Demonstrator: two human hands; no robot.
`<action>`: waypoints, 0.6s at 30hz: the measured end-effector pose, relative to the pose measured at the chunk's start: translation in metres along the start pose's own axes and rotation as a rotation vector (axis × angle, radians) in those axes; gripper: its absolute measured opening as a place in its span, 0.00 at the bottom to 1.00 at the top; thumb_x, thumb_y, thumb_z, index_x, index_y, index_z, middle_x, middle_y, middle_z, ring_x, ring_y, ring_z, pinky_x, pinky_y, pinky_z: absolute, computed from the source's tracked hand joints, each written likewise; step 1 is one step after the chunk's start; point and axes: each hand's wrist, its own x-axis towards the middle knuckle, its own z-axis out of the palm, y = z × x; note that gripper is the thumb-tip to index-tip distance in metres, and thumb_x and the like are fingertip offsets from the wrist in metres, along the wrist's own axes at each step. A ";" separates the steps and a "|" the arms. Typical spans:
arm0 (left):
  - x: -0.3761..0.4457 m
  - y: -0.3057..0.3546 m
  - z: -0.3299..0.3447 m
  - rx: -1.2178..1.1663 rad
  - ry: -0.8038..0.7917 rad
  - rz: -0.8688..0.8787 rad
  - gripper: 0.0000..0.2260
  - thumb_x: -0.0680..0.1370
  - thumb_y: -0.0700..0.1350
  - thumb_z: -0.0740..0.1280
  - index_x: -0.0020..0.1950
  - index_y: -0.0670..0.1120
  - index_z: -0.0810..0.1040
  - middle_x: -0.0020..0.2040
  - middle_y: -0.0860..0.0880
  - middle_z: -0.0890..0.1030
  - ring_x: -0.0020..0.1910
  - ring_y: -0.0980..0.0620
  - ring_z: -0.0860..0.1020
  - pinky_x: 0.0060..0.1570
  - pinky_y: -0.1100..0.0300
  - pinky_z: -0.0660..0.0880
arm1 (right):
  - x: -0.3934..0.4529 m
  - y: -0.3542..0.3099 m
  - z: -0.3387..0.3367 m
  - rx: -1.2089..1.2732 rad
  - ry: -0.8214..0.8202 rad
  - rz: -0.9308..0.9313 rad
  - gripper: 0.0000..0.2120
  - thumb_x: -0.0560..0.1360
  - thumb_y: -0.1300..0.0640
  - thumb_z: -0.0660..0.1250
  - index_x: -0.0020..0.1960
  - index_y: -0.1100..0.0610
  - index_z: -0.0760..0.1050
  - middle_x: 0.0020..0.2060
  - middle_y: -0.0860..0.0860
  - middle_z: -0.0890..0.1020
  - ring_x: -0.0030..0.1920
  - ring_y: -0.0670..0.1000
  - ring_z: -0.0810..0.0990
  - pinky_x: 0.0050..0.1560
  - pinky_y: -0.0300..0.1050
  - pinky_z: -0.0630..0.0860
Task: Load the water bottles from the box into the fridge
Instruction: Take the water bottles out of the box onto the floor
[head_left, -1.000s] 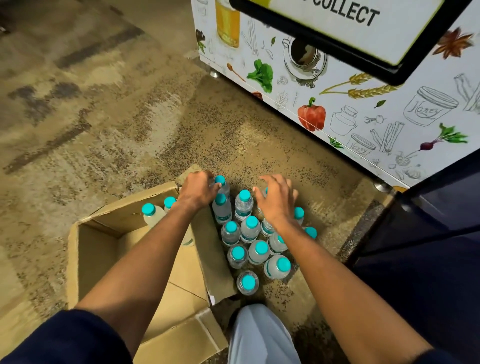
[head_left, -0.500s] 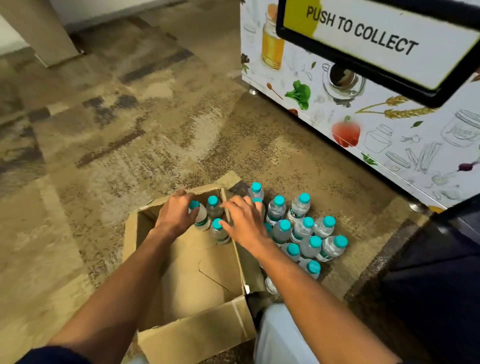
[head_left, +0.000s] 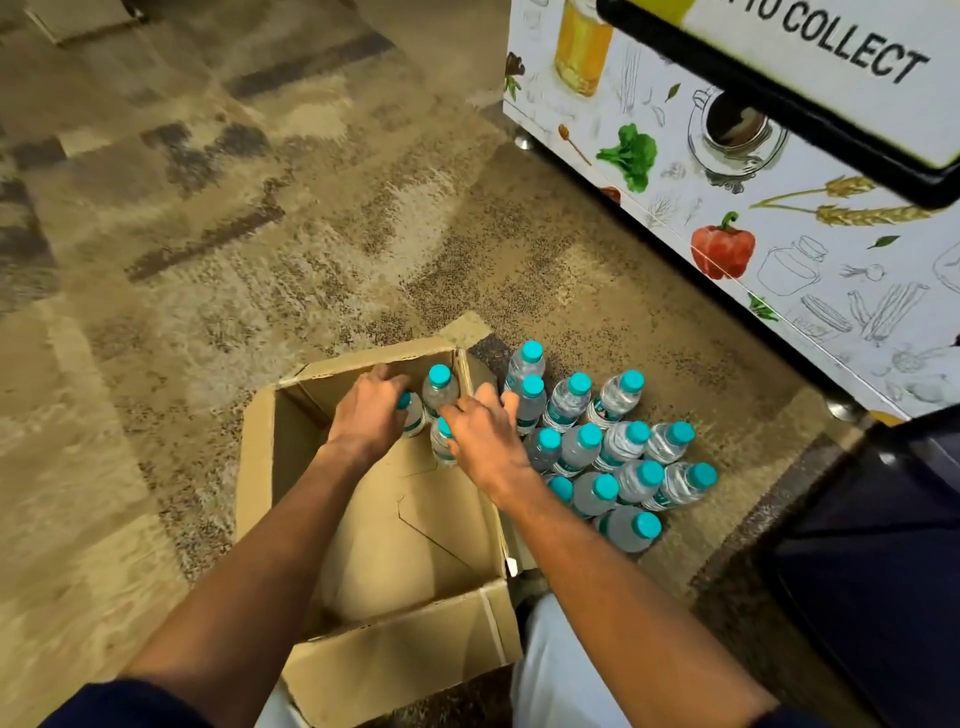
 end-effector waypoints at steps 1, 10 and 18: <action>-0.003 -0.002 0.001 0.007 -0.004 0.010 0.15 0.75 0.41 0.69 0.61 0.47 0.77 0.55 0.44 0.74 0.56 0.42 0.75 0.50 0.49 0.76 | 0.000 -0.001 0.000 -0.002 0.003 -0.001 0.16 0.76 0.55 0.68 0.63 0.52 0.75 0.59 0.52 0.79 0.59 0.57 0.69 0.57 0.56 0.62; -0.031 -0.005 -0.022 0.042 0.001 0.070 0.16 0.74 0.50 0.70 0.59 0.46 0.78 0.55 0.44 0.78 0.56 0.44 0.74 0.53 0.51 0.75 | -0.017 -0.010 -0.015 0.069 0.080 -0.025 0.19 0.78 0.49 0.64 0.67 0.54 0.71 0.62 0.54 0.75 0.60 0.56 0.69 0.61 0.57 0.60; -0.024 0.021 -0.095 -0.039 0.282 0.248 0.11 0.76 0.51 0.69 0.50 0.43 0.75 0.43 0.44 0.78 0.42 0.47 0.73 0.43 0.51 0.74 | -0.013 -0.002 -0.071 0.268 0.433 0.007 0.16 0.78 0.46 0.63 0.61 0.55 0.74 0.51 0.54 0.76 0.50 0.53 0.73 0.53 0.53 0.68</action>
